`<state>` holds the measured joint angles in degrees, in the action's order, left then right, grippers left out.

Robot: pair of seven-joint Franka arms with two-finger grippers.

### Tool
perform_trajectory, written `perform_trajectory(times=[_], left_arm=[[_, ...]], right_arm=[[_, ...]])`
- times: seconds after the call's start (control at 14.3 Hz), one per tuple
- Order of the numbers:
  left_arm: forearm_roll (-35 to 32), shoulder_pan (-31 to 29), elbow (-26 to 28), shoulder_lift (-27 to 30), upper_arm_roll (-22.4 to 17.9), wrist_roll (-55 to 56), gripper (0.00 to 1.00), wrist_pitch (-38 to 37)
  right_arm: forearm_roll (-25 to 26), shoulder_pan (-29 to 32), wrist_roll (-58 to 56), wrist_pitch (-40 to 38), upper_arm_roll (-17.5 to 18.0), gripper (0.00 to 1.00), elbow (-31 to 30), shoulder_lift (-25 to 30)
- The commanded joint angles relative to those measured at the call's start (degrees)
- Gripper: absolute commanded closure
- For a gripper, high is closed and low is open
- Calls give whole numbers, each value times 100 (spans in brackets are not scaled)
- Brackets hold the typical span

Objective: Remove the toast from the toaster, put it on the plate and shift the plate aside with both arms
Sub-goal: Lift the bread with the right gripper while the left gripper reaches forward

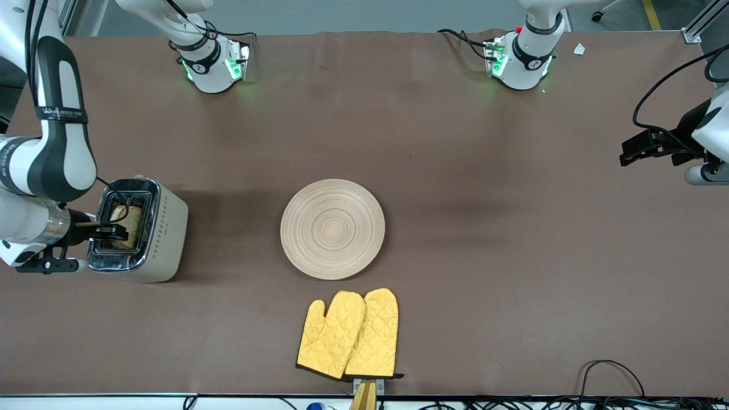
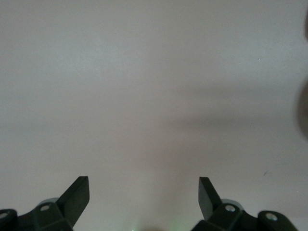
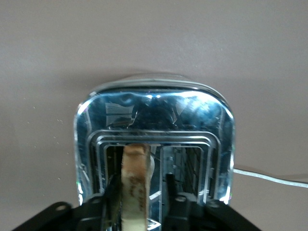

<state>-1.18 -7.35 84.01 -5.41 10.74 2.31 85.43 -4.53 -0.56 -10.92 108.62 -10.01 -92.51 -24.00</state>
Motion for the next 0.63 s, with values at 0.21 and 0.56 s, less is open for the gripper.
perform_trajectory(times=[0.21, 0.56], left_arm=[[-49, -4, -122, -22, -2, 15, 0, -44], [-66, -21, -166, -4, -2, -11, 0, -44]], right_arm=[[-128, 13, -104, -455, 43, 95, 13, 228], [-5, -294, 1, -1692, 34, 96, 837, 660]])
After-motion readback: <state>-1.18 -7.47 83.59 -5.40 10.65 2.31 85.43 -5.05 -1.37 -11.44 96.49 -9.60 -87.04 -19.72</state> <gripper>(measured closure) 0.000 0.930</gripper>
